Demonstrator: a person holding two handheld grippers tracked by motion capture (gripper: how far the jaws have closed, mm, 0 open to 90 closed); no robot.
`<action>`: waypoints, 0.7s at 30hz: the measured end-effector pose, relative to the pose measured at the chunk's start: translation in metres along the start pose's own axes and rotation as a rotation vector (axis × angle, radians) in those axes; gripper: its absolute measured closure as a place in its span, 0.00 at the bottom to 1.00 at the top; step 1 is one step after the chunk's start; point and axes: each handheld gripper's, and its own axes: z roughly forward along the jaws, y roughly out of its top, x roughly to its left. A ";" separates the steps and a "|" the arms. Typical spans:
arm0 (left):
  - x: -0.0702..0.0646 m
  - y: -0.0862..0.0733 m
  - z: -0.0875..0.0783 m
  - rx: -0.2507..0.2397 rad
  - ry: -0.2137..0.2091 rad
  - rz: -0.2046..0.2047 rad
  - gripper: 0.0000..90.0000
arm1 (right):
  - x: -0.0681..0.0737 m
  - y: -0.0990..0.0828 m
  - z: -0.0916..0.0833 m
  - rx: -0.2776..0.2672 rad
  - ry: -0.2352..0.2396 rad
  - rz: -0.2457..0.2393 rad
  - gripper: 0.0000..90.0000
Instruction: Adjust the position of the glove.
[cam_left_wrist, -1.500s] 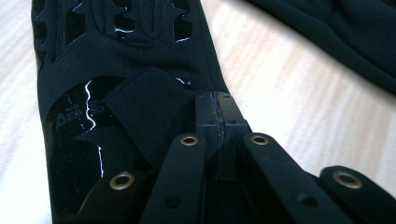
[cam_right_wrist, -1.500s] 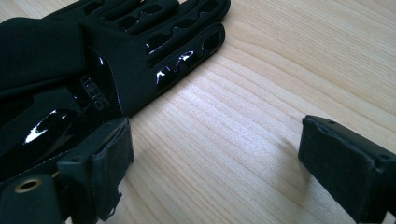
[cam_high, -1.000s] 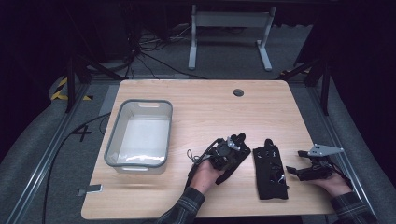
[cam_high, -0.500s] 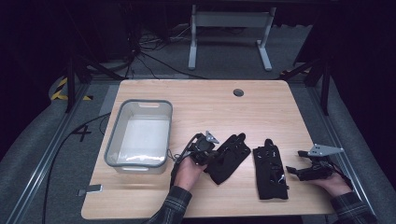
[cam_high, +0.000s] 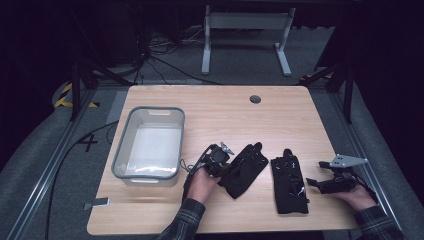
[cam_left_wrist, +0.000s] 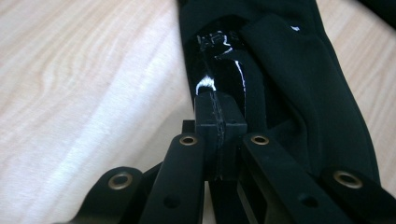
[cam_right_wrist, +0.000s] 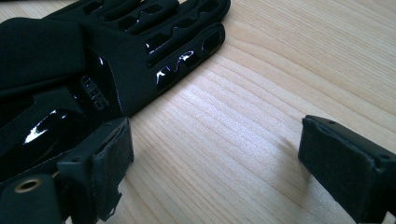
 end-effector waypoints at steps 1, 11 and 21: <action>-0.002 0.000 0.000 0.002 -0.002 0.005 0.99 | 0.000 0.000 0.000 0.001 0.000 0.000 0.12; -0.023 -0.008 -0.002 0.010 -0.036 0.041 1.00 | 0.000 0.000 0.000 0.000 0.000 0.000 0.12; -0.043 -0.011 -0.002 0.024 -0.086 0.086 1.00 | 0.000 0.000 0.000 0.000 0.000 0.000 0.12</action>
